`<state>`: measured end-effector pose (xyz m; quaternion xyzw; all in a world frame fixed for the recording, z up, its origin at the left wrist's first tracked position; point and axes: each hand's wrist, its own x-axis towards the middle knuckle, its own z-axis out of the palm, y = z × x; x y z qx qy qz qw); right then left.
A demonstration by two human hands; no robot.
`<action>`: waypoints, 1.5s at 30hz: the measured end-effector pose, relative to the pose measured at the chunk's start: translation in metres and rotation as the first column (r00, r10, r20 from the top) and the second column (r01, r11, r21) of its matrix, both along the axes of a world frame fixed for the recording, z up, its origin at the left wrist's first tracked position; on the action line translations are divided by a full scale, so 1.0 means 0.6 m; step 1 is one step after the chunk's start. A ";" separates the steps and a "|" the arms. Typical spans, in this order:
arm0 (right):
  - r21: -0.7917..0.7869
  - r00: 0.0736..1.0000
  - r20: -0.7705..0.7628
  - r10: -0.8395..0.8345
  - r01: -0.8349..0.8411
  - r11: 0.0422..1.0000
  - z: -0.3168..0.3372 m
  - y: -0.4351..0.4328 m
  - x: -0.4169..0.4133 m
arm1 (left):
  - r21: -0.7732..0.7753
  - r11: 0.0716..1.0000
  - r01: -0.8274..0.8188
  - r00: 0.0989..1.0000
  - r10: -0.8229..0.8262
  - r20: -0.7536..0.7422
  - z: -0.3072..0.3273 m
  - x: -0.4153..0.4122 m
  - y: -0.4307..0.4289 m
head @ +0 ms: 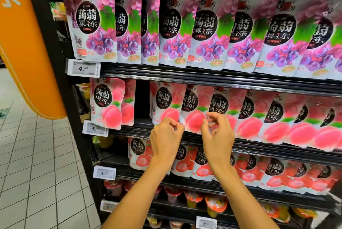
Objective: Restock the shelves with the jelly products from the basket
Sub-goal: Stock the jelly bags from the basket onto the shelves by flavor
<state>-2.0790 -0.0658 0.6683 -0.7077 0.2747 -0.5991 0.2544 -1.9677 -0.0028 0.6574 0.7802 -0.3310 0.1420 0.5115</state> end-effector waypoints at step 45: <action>0.189 0.983 -0.130 -0.129 0.152 0.970 0.016 0.110 0.207 | 0.027 0.997 -0.067 0.989 0.063 0.135 0.015 0.206 0.171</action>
